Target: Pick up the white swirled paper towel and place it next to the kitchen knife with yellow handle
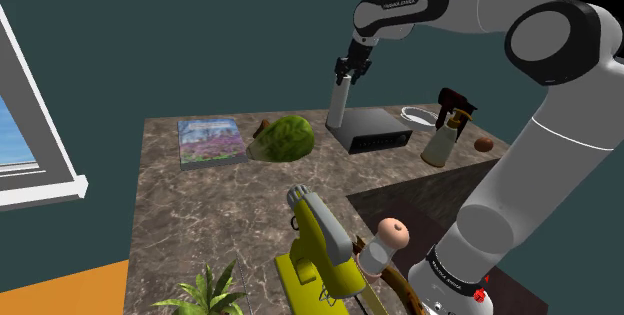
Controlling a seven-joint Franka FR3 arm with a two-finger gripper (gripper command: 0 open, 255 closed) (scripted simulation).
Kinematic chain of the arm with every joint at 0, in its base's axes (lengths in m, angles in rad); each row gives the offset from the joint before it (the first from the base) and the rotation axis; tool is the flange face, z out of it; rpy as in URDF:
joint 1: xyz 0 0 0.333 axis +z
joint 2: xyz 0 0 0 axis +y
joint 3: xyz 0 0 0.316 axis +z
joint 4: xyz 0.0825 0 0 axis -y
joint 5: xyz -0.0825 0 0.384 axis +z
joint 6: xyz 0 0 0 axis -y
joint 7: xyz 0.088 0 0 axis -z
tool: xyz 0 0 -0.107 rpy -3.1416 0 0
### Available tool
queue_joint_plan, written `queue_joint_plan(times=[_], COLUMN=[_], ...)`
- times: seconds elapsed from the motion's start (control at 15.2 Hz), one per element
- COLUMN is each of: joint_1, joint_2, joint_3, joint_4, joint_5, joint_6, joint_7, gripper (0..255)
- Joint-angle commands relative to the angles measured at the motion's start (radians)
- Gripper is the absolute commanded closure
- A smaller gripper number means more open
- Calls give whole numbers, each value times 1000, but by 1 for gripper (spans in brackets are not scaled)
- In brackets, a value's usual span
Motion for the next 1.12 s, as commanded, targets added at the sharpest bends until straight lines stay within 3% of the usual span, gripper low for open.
queue_joint_plan(times=[0.0,1.06], joint_1=[0,-1], joint_2=[-3,1], joint_3=[0,-1], joint_4=[24,245], joint_5=[-1,-1], joint_6=[-28,-244], joint_7=[0,1], gripper=[255,255])
